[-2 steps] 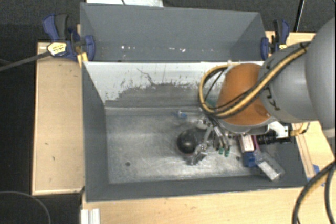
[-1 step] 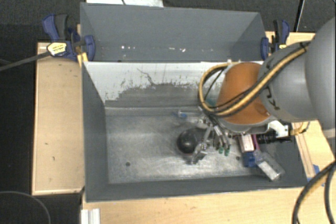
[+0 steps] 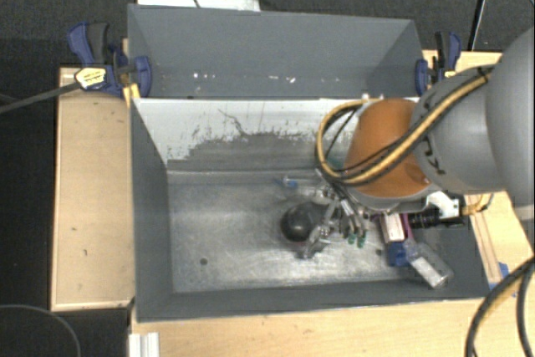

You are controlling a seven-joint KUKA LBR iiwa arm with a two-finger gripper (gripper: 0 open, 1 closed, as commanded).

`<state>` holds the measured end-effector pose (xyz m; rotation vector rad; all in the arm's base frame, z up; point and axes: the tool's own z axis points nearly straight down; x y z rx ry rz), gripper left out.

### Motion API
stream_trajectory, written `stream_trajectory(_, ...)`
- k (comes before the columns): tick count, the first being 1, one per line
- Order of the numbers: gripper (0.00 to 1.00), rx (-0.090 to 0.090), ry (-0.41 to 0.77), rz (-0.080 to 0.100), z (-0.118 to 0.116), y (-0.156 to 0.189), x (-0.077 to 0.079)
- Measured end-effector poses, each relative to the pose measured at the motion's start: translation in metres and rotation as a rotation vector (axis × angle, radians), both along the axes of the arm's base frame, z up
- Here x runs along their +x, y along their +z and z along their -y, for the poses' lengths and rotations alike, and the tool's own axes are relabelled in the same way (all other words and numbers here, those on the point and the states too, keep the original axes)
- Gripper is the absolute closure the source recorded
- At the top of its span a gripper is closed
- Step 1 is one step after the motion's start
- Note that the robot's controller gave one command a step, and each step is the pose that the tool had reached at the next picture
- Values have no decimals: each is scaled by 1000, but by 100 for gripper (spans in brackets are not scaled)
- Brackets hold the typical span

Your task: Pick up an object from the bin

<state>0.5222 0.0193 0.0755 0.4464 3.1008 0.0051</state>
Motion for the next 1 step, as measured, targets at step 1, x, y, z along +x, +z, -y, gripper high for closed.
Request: stream_trajectory(1, 100, -1, 2, -4, 0, 43, 1)
